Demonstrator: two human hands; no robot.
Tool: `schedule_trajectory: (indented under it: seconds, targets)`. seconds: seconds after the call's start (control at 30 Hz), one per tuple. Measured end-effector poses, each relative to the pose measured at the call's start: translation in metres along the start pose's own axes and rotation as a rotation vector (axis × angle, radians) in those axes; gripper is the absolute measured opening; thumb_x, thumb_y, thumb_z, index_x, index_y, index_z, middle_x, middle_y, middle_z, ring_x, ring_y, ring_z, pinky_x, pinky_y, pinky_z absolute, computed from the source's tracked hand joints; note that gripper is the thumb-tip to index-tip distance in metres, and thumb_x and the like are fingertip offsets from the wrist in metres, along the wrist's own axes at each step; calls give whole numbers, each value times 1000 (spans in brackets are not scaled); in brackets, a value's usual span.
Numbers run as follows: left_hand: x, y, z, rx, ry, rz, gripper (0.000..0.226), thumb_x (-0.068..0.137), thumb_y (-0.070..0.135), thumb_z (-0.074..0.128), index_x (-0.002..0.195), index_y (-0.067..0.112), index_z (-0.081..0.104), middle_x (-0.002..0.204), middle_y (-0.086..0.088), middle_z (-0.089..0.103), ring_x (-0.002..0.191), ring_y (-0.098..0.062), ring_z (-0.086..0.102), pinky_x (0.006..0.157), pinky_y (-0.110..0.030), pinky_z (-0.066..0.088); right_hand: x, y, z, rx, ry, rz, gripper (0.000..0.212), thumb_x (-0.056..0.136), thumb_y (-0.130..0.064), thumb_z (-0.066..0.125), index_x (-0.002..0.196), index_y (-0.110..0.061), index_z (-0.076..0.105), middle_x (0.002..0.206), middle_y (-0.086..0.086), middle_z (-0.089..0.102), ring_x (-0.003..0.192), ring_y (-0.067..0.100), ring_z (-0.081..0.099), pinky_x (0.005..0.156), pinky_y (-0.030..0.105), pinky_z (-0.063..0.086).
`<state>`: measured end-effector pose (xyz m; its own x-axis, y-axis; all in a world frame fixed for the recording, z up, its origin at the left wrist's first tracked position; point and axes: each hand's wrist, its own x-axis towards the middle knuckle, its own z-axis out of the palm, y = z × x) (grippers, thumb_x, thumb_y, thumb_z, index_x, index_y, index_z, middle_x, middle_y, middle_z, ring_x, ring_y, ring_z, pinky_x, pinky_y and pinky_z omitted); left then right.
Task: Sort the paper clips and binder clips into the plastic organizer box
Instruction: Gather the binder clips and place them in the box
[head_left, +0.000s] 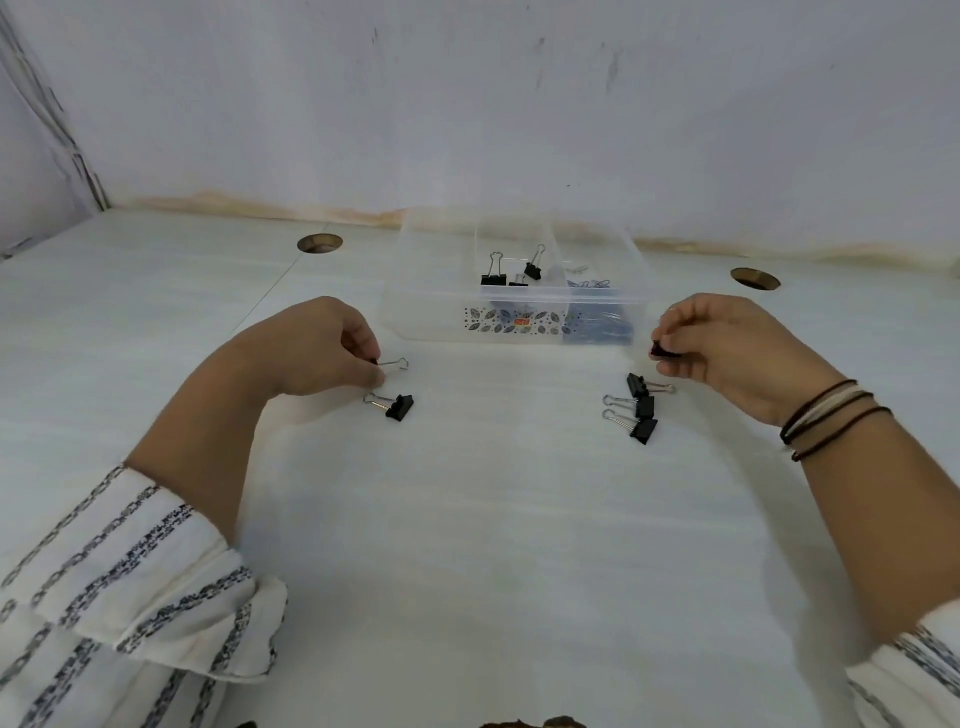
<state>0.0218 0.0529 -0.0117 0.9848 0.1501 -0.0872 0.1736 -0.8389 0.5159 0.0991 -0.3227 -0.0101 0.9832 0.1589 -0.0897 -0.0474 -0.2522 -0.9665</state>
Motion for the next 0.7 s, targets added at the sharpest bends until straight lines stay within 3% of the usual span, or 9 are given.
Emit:
schedule_trajectory:
  seconds: [0.07, 0.13, 0.17, 0.23, 0.3, 0.37, 0.47, 0.6, 0.7]
  targets:
    - [1, 0, 1, 6, 15, 9, 15, 82, 20, 83, 89, 19, 70, 94, -7, 75, 78, -19, 65, 66, -30, 47, -3, -3, -3, 376, -58, 175, 21, 91, 9, 40, 88, -9, 49, 85, 16, 59, 71, 25, 62, 55, 28, 58]
    - [1, -1, 0, 2, 23, 33, 13, 87, 16, 77, 93, 20, 67, 94, -9, 74, 75, -18, 63, 64, -29, 45, -5, -7, -8, 529, -116, 278, 15, 82, -1, 38, 86, -13, 45, 74, 10, 52, 61, 21, 53, 48, 25, 49]
    - [1, -1, 0, -44, 31, 41, 12, 90, 13, 73, 97, 21, 67, 94, -6, 74, 78, -17, 67, 67, -30, 48, -6, -7, -9, 475, -130, 280, 11, 82, -4, 40, 85, -13, 45, 71, 7, 47, 58, 18, 46, 47, 23, 42]
    - [1, -2, -1, -249, 21, 32, 18, 99, 5, 56, 105, 19, 67, 96, -2, 68, 89, -17, 76, 85, -38, 58, -3, -3, -12, 59, -103, 157, 12, 91, -6, 51, 81, -13, 50, 67, 2, 39, 53, 14, 36, 46, 24, 33]
    - [1, 0, -2, -444, -21, -9, 30, 100, -2, 41, 105, 11, 67, 93, -7, 60, 90, -26, 75, 98, -46, 57, -1, 4, -13, -458, -69, -32, 8, 93, -9, 65, 87, -12, 61, 67, 1, 45, 54, 14, 40, 50, 25, 36]
    - [0, 2, -4, -432, -36, -26, 27, 91, -1, 39, 91, 12, 63, 83, -9, 58, 80, -29, 65, 94, -44, 54, 1, 9, -13, -710, -96, -134, 15, 90, -16, 72, 100, -27, 71, 78, -2, 56, 64, 15, 52, 64, 29, 45]
    - [-9, 11, -5, -341, -112, 21, 6, 68, 13, 47, 70, 18, 45, 71, -3, 45, 65, -24, 45, 71, -38, 38, 0, 10, -16, -817, -196, -160, 37, 91, -20, 72, 118, -45, 67, 103, -9, 61, 88, 14, 61, 88, 29, 47]
    - [-8, 4, -7, -235, -201, 104, 28, 74, 26, 75, 76, 17, 49, 64, 8, 40, 60, -16, 36, 60, -31, 33, -3, 12, -13, -825, -283, -199, 36, 94, -23, 68, 118, -50, 67, 113, -14, 59, 89, -2, 58, 80, 13, 40]
    - [-10, 0, -8, 16, -294, 146, 33, 74, 41, 90, 96, 38, 65, 70, 11, 43, 61, -11, 42, 64, -31, 35, -4, 11, -10, -843, -317, -237, 28, 95, -23, 68, 113, -45, 70, 112, -12, 59, 74, -11, 55, 74, 11, 38]
